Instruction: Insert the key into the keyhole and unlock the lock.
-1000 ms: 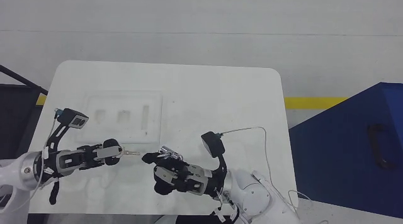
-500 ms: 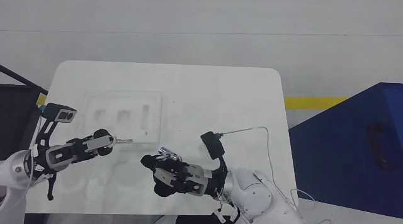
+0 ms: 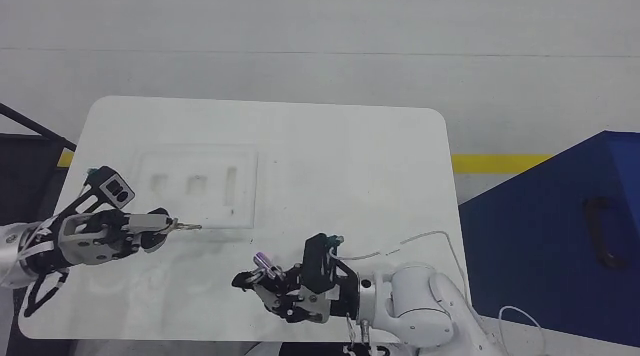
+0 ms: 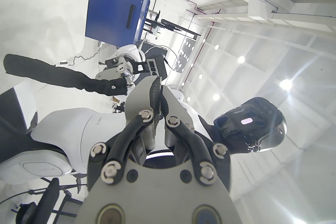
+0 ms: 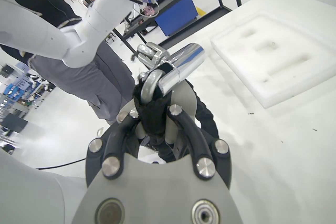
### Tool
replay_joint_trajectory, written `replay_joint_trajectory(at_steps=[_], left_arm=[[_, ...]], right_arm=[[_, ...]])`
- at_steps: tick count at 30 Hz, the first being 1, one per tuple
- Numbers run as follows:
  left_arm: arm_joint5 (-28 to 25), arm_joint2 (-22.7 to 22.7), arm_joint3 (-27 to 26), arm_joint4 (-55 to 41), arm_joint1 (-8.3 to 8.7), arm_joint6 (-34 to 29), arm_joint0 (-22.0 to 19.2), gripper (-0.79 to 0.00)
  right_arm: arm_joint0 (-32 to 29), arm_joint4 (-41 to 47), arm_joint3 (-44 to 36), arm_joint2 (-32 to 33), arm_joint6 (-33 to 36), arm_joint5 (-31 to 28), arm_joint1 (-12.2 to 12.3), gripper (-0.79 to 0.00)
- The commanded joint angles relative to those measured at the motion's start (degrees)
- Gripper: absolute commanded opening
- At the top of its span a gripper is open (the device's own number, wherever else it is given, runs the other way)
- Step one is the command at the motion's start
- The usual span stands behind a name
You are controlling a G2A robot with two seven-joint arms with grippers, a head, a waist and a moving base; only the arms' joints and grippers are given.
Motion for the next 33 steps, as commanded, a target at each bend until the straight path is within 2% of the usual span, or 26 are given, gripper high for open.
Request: replay_joint_trajectory(at_steps=[1,5,8,14,15,19,24,29,33], left_arm=[[0.5,0.4,0.6,-1.4,1.63,0.5,0.7,-0.785],[1.7,2.7,1.0,-6.0,5.18,1.7,2.6,-0.785],[2.0,3.7,1.8,-10.3,7.75,2.0,3.3,-0.785],[2.2,3.9,1.8,-10.3,7.74,2.3,3.4,-0.785],[3.5,5.3,1.1,-10.5,7.79,3.5,4.1,-0.785],[6.5,8.0,0.9,-13.9,8.97,6.5,3.5,-0.785],[7.1,9.0,1.6,-20.7,11.21,7.1,3.3,-0.785],[4.1,7.9,3.4,-22.8,12.90,4.1,3.3,-0.785],[0.3,7.0,4.6,-20.3,13.18,0.4,3.2,-0.785]], right_arm=[[0.2,-2.9,-1.9,0.1,0.3,-0.1,0.2,-0.785],[0.4,-10.5,-5.2,-0.3,0.3,0.0,0.6,-0.785],[0.4,-12.0,-5.5,-0.6,-0.2,0.2,0.6,-0.785],[0.1,-11.6,-5.2,-0.5,-1.3,0.9,0.6,-0.785],[0.1,-11.2,-5.1,-0.5,-2.4,0.7,0.7,-0.785],[1.4,-1.9,-2.1,-0.7,-5.7,-5.8,0.9,-0.785],[6.1,17.8,6.6,-2.6,-4.5,-12.6,1.1,-0.785],[11.3,34.2,13.0,-7.4,-0.9,-14.3,0.9,-0.785],[15.1,44.4,16.3,-10.5,2.6,-14.4,0.7,-0.785]])
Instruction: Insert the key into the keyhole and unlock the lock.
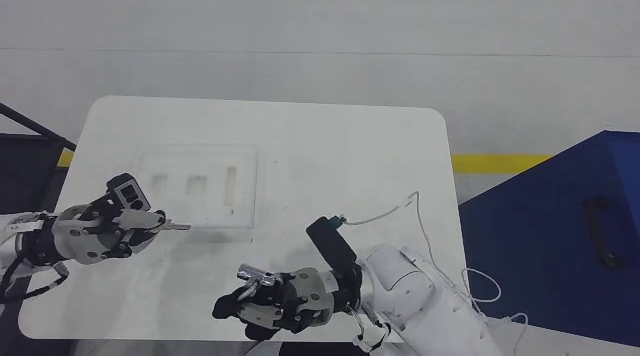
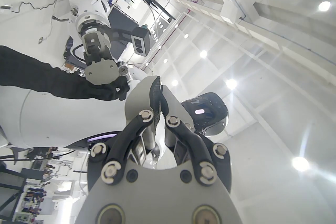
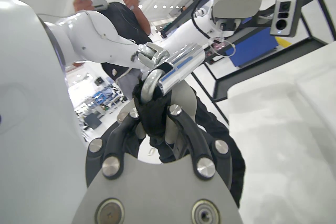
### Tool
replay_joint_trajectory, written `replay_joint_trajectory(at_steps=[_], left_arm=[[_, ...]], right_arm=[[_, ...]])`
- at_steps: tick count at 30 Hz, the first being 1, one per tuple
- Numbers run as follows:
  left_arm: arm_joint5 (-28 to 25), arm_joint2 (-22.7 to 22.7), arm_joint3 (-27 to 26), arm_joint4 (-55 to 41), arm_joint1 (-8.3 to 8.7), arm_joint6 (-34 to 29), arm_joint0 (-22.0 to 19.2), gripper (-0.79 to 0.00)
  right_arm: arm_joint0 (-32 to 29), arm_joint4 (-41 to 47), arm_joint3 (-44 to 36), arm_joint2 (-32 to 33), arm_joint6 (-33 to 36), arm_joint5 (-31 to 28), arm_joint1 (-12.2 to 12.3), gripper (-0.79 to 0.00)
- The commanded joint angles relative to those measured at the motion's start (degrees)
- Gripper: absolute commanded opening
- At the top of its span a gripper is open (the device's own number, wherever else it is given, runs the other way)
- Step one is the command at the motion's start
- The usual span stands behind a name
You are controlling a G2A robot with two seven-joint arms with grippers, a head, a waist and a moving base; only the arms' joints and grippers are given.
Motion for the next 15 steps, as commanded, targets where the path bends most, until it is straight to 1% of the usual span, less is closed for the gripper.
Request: replay_joint_trajectory(at_steps=[1,5,7,8,9,12,14,15], left_arm=[[0.3,0.0,0.0,0.0,-0.02,0.2,0.0,-0.785],[0.3,0.0,0.0,0.0,-0.02,0.2,0.0,-0.785],[-2.0,0.1,-1.3,-0.6,-0.31,1.1,-0.3,-0.785],[-6.6,-1.0,-1.8,1.8,-0.51,3.4,-0.9,-0.785],[-13.2,-2.0,-2.6,4.2,-0.90,6.0,-1.2,-0.785],[-31.6,-3.2,-4.9,11.4,-2.28,10.3,0.7,-0.785],[-43.6,-3.8,-5.2,15.0,-3.31,12.7,2.1,-0.785],[-48.6,-3.7,-5.1,16.8,-3.79,13.6,3.0,-0.785]], right_arm=[[1.2,1.9,0.8,-0.1,0.9,0.4,0.0,-0.785],[1.2,1.9,0.8,-0.1,0.9,0.4,0.0,-0.785],[1.0,1.9,0.6,-0.1,0.4,1.0,0.0,-0.785],[0.6,1.7,0.2,0.1,-0.5,1.8,0.0,-0.785],[0.1,2.3,-0.3,0.1,-1.1,1.9,0.0,-0.785],[-0.7,6.4,-0.8,-0.1,-0.9,1.1,0.3,-0.785],[-0.9,10.6,-0.8,-0.1,0.0,0.3,0.5,-0.785],[-0.8,12.7,-0.7,0.0,0.8,0.1,0.7,-0.785]])
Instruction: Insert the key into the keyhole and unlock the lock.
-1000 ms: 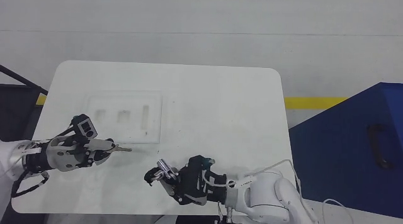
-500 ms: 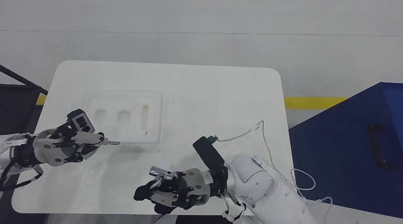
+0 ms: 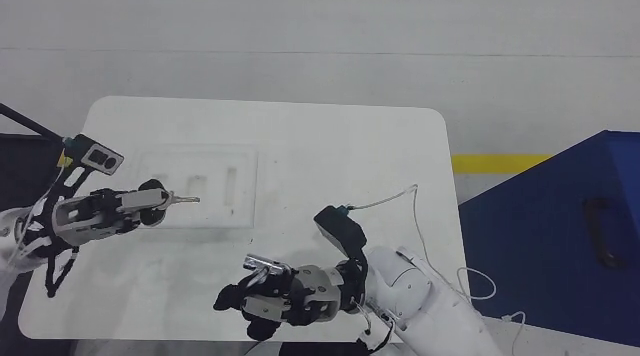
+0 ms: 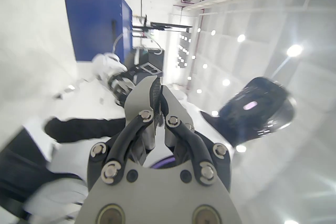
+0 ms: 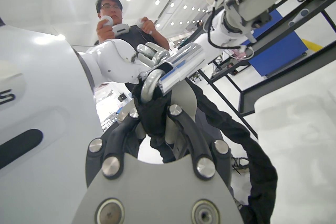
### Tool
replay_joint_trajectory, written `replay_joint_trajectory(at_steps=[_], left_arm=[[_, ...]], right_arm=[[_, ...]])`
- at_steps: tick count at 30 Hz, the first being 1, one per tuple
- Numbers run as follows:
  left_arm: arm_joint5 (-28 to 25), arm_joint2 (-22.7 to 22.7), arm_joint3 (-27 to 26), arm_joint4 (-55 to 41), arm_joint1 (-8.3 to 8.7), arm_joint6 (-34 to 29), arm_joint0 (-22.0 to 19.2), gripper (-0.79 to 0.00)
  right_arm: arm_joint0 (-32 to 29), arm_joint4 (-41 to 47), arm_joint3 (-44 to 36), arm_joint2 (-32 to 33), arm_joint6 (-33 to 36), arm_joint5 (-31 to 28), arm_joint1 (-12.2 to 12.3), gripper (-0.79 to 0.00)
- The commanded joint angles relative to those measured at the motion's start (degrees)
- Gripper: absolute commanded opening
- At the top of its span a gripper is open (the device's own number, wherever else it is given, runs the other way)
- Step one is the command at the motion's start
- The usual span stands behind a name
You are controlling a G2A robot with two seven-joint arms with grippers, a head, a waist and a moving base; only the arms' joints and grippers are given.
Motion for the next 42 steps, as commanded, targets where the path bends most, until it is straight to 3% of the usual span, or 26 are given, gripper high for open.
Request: replay_joint_trajectory(at_steps=[1,5,6,15,17,20,22,25,29,31,34,41,42], left_arm=[[-13.9,0.3,0.3,3.2,-0.83,1.8,1.4,-0.785],[-32.4,1.3,3.6,10.9,-2.48,7.6,1.7,-0.785],[-34.4,1.7,4.5,13.2,-2.76,9.4,1.8,-0.785],[-34.2,1.3,4.1,13.5,-2.88,10.5,1.2,-0.785],[-39.7,-1.7,5.9,20.9,-3.28,14.0,-1.3,-0.785],[-45.8,-4.2,7.3,33.3,-4.86,25.2,-3.8,-0.785],[-45.8,-7.6,5.5,47.3,-6.49,33.8,-7.2,-0.785],[-45.8,-9.2,1.8,69.9,-9.62,49.7,-9.4,-0.785],[-45.1,-10.2,-1.1,106.5,-13.74,76.1,-11.4,-0.785],[-39.7,-8.2,-1.8,124.3,-15.38,91.2,-10.7,-0.785],[-26.3,-3.9,0.9,147.1,-16.60,113.7,-7.4,-0.785],[-26.3,-3.9,0.9,147.1,-16.60,113.7,-7.4,-0.785],[-23.9,-4.6,-3.2,151.3,-16.45,116.4,-8.2,-0.785]], right_arm=[[0.1,4.0,0.2,0.2,1.2,-0.4,0.2,-0.785],[0.3,11.7,0.4,-0.4,5.2,-1.2,0.7,-0.785],[0.7,12.1,0.5,-0.3,6.7,-1.3,0.8,-0.785],[0.4,11.9,0.0,-0.5,5.9,-0.1,0.8,-0.785],[0.2,11.6,-0.3,-0.5,5.3,0.9,0.8,-0.785],[0.2,13.2,-0.4,-1.1,5.6,1.4,0.7,-0.785],[0.4,14.1,-0.1,-1.2,6.1,1.5,0.7,-0.785],[0.6,15.3,0.0,-1.4,7.0,1.8,0.7,-0.785],[0.7,17.2,0.2,-1.7,8.1,2.1,0.7,-0.785],[0.8,18.2,0.4,-1.7,8.5,2.1,0.6,-0.785],[1.0,19.1,0.8,-1.7,8.8,1.9,0.6,-0.785],[0.8,18.7,0.3,-1.9,8.4,2.8,0.5,-0.785],[0.6,17.9,-0.1,-1.9,8.0,3.3,0.5,-0.785]])
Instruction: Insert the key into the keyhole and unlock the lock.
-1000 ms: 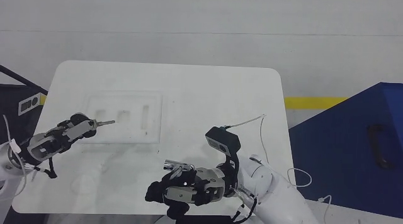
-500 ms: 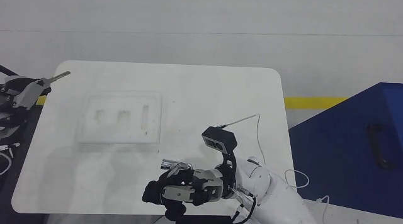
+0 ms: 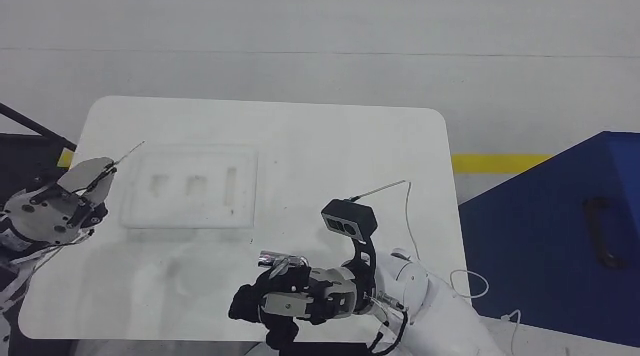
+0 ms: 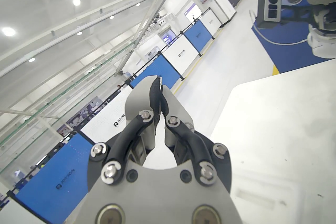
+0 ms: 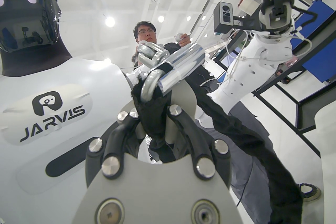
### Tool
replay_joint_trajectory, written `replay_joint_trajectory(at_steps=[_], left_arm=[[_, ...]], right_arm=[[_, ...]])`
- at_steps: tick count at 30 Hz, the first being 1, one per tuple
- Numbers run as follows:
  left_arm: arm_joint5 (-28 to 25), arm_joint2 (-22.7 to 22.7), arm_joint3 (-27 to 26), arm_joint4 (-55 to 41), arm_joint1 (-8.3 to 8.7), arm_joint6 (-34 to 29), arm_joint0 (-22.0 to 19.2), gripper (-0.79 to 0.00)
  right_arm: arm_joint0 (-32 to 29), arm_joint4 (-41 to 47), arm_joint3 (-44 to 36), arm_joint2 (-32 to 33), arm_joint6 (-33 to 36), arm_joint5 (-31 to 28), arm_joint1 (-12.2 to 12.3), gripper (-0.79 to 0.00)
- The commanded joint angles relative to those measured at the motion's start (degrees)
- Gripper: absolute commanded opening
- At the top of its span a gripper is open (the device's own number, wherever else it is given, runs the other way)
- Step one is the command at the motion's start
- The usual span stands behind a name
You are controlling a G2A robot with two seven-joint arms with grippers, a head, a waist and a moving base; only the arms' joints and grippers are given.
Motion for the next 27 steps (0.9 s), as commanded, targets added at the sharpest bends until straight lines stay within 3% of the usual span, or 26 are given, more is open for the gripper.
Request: replay_joint_trajectory(at_steps=[1,8,13,20,23,27], left_arm=[[4.8,-0.9,-5.0,5.8,0.16,-0.2,-0.2,-0.785],[21.7,0.4,-4.5,27.0,0.50,20.6,3.0,-0.785],[27.1,2.2,-1.6,31.4,0.81,29.9,3.4,-0.785],[27.7,2.3,-1.7,31.3,0.81,30.2,3.3,-0.785],[32.8,1.4,-4.8,36.5,0.99,31.4,3.1,-0.785],[33.3,2.4,-6.4,35.5,1.63,33.3,4.0,-0.785]], right_arm=[[-0.3,-1.7,-0.5,0.0,-0.6,1.0,0.0,-0.785],[-1.0,-1.4,-0.9,-0.6,-1.6,2.4,-0.3,-0.785],[-0.7,2.6,-0.2,-0.8,0.2,4.5,-0.3,-0.785],[-0.5,2.5,-0.1,-0.7,0.8,4.7,-0.2,-0.785],[-0.6,-0.9,-0.6,-0.7,0.4,7.7,-0.2,-0.785],[0.4,-0.4,-1.0,-1.6,4.4,9.8,-0.2,-0.785]])
